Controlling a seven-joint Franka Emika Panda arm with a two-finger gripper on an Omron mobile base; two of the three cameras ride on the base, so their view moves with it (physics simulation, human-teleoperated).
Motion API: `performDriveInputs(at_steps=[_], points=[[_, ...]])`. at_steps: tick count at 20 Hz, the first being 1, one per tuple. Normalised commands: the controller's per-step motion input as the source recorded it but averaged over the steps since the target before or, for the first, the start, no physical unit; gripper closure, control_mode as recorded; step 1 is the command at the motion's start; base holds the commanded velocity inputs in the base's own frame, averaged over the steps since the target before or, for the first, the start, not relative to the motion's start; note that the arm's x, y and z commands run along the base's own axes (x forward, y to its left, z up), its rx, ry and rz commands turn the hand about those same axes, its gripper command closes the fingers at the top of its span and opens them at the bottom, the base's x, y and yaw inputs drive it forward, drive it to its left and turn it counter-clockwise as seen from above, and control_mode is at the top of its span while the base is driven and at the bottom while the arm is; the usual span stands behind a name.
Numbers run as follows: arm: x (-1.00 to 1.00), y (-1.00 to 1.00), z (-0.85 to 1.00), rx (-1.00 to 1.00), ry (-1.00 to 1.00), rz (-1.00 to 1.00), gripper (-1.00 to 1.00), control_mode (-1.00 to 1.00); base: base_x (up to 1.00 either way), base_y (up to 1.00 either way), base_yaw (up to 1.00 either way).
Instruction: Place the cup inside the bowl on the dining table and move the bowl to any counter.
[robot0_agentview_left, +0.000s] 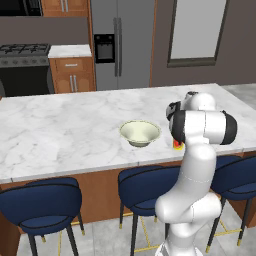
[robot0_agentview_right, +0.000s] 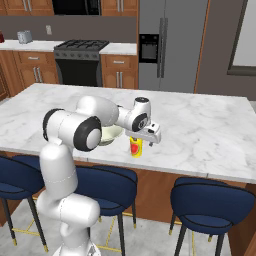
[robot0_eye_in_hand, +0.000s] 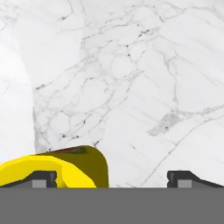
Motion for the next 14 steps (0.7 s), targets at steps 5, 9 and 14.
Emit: performDriveInputs(at_steps=[5,9,14], points=[[0.00,0.00,0.00,0.00,0.00,0.00,-1.00,-1.00,0.00,0.00,0.00],[0.00,0.00,0.00,0.00,0.00,0.00,-1.00,-1.00,0.00,0.00,0.00],[0.00,0.00,0.00,0.00,0.00,0.00,1.00,-1.00,0.00,0.00,0.00]])
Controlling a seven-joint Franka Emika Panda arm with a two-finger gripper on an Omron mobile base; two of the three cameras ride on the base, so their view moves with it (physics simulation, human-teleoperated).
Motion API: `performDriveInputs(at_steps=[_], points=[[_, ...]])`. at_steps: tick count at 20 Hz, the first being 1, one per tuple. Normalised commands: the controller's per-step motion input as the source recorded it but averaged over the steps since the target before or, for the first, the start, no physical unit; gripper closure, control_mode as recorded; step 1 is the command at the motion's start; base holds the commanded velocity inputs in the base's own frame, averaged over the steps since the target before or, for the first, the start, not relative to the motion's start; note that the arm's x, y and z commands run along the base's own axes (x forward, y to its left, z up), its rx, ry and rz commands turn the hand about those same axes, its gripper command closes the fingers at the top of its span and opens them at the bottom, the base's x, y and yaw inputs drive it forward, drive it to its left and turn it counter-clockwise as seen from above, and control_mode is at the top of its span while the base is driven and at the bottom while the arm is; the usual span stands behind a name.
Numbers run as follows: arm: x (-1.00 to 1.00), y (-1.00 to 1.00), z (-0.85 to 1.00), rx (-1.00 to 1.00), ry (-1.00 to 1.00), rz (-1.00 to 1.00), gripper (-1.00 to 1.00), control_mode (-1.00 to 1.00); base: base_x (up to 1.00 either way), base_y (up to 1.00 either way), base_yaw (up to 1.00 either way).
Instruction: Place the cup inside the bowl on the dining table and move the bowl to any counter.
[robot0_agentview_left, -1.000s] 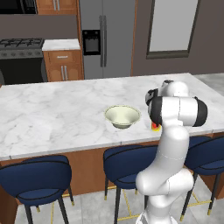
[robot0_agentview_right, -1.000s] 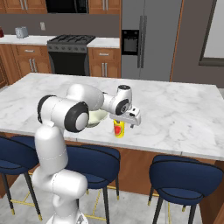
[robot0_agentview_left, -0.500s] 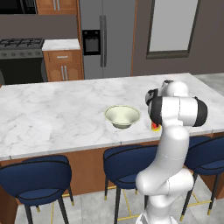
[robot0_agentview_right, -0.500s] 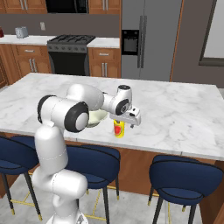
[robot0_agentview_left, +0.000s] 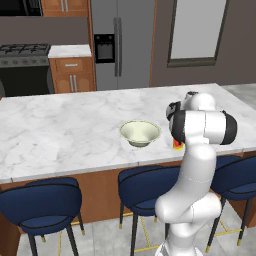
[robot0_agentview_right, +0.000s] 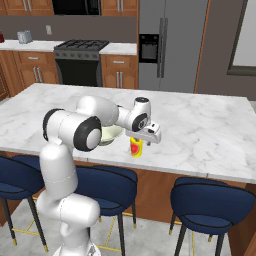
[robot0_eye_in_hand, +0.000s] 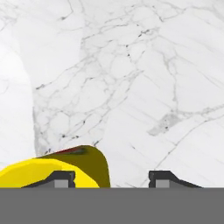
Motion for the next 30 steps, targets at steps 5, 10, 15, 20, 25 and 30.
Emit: performDriveInputs(at_steps=[5,10,15,20,25,30], points=[[0.00,0.00,0.00,0.00,0.00,0.00,1.00,-1.00,0.00,0.00,0.00],[0.00,0.00,0.00,0.00,0.00,0.00,1.00,-1.00,0.00,0.00,0.00],[0.03,0.00,0.02,0.00,0.00,0.00,1.00,-1.00,0.00,0.00,0.00],[0.00,0.00,0.31,0.00,0.00,0.00,1.00,-1.00,0.00,0.00,0.00],[0.00,0.00,0.30,0.00,0.00,0.01,1.00,-1.00,0.00,0.00,0.00],[0.00,0.00,0.18,0.00,0.00,0.05,1.00,-1.00,0.00,0.00,0.00]])
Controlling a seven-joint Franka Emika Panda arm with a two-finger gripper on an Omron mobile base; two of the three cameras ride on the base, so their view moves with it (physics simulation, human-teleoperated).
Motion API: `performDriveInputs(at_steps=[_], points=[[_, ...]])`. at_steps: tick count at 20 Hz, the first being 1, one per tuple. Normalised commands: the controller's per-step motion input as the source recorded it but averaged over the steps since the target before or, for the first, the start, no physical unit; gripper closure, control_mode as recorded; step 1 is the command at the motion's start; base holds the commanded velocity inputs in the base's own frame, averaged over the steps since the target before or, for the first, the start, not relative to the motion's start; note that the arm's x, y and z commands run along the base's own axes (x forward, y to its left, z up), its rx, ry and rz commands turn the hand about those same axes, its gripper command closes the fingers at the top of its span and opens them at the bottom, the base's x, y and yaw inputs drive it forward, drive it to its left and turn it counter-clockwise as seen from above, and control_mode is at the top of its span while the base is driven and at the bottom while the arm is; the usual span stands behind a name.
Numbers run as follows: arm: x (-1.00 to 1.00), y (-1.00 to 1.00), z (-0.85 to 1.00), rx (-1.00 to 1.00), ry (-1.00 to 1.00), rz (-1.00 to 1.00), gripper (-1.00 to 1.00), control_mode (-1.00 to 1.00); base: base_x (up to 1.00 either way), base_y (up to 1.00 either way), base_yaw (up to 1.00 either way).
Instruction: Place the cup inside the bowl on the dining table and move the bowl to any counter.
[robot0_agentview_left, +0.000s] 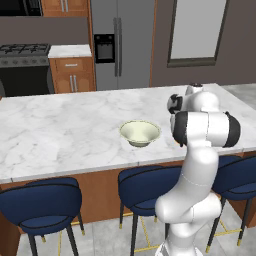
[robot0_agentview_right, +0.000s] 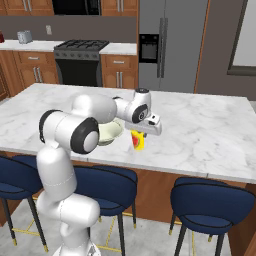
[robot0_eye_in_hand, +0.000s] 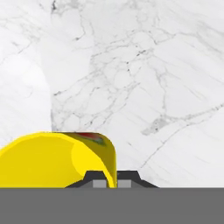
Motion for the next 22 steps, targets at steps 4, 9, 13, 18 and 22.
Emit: performDriveInputs(at_steps=[4,9,13,18,22], points=[[0.00,0.00,0.20,0.00,0.00,0.07,1.00,-1.00,0.00,0.00,0.00],[0.00,0.00,0.15,0.00,0.00,0.09,1.00,-1.00,0.00,0.00,0.00],[0.00,0.00,0.18,0.00,0.00,0.08,1.00,-1.00,0.00,0.00,0.00],[0.00,0.00,0.22,0.00,0.00,0.07,1.00,-1.00,0.00,0.00,0.00],[0.00,0.00,0.25,0.00,0.00,0.04,1.00,-1.00,0.00,0.00,0.00]])
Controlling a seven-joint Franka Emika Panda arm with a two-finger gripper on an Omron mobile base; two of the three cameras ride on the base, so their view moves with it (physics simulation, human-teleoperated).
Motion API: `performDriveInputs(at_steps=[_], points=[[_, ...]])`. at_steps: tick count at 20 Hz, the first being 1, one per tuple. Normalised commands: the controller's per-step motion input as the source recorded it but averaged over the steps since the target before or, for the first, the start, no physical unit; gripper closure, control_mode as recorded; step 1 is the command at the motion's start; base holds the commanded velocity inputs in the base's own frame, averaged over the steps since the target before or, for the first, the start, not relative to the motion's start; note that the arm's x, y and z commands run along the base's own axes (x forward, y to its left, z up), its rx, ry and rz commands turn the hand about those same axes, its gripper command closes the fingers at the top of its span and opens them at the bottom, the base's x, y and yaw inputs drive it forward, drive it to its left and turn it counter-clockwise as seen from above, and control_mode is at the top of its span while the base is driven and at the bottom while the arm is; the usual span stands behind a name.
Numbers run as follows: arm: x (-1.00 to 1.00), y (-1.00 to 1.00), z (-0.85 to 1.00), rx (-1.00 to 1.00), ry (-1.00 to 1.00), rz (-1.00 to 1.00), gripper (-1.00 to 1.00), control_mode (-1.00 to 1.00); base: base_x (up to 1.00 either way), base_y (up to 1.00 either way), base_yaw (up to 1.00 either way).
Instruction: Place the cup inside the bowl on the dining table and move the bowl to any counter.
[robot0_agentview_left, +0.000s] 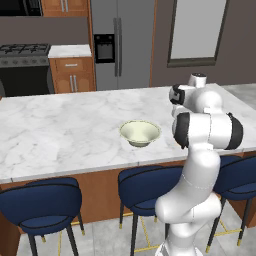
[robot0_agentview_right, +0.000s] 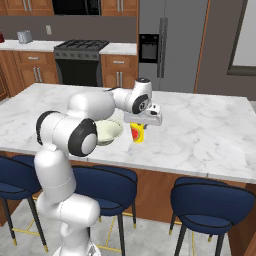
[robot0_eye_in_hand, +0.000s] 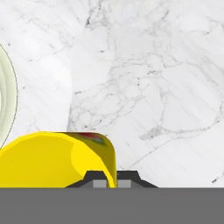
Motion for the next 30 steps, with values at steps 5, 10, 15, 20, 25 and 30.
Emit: performDriveInputs(at_steps=[5,10,15,20,25,30], points=[[0.01,0.00,0.18,0.00,0.00,0.00,1.00,-1.00,0.00,0.00,0.00],[0.01,0.04,0.01,0.00,0.00,0.00,1.00,-1.00,0.00,0.00,0.00],[0.01,0.32,0.00,0.00,-0.05,-0.02,1.00,-1.00,0.00,0.00,0.00],[0.00,0.35,0.02,0.00,-0.06,-0.03,1.00,-1.00,0.00,0.00,0.00],[0.00,0.30,0.08,0.00,-0.06,-0.03,1.00,-1.00,0.00,0.00,0.00],[0.02,0.14,0.18,0.00,0.00,-0.08,1.00,-1.00,0.00,0.00,0.00]])
